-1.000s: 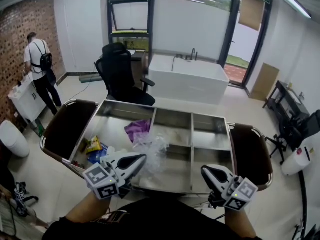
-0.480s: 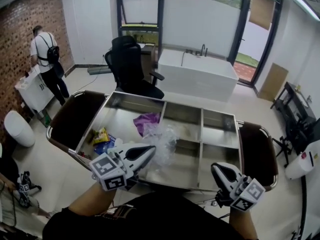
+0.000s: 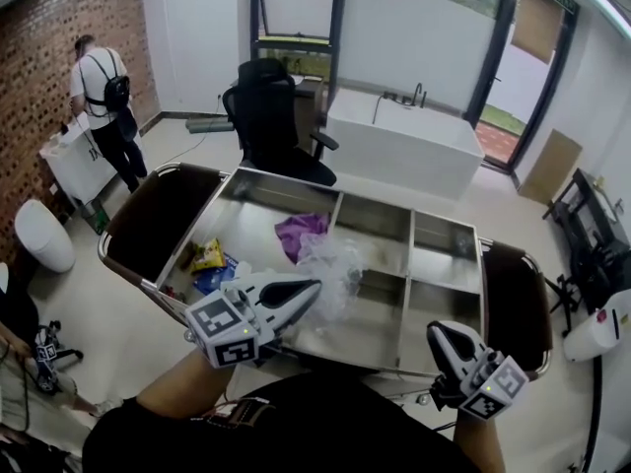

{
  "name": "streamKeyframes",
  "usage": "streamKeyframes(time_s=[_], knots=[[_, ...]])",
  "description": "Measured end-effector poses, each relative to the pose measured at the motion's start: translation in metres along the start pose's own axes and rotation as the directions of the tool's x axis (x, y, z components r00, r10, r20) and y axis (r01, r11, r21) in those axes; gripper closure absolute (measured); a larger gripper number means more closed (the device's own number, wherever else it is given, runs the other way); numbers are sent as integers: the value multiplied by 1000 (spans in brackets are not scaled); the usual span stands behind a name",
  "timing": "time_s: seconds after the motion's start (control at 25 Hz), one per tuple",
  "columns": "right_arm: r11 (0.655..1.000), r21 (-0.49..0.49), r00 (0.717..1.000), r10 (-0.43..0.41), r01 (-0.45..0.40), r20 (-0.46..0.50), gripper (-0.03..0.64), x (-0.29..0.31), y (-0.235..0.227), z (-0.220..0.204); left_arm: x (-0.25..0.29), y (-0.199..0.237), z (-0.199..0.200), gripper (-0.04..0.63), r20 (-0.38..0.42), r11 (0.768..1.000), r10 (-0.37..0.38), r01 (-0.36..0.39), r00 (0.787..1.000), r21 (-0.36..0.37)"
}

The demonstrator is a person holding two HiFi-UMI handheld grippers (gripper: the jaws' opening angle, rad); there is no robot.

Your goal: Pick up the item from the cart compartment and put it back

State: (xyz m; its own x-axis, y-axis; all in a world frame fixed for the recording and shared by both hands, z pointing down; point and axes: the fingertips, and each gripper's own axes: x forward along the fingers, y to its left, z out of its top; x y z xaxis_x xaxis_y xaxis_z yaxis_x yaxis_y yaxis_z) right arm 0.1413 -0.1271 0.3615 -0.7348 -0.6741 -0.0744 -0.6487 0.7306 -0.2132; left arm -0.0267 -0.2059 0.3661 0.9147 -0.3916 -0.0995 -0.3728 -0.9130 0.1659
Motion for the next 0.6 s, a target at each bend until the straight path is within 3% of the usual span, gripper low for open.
streamKeyframes(time_s=[0.32,0.6], knots=[[1000,-5,1000,-4,4,14,623,-6,-8,1,12,0,5,601,-13,1000,-7,7,1000,-3],[1000,-5,999,-11,11,52,623,-50,-21,11,86,1,38,601,-59,993,-6,13,998,118]])
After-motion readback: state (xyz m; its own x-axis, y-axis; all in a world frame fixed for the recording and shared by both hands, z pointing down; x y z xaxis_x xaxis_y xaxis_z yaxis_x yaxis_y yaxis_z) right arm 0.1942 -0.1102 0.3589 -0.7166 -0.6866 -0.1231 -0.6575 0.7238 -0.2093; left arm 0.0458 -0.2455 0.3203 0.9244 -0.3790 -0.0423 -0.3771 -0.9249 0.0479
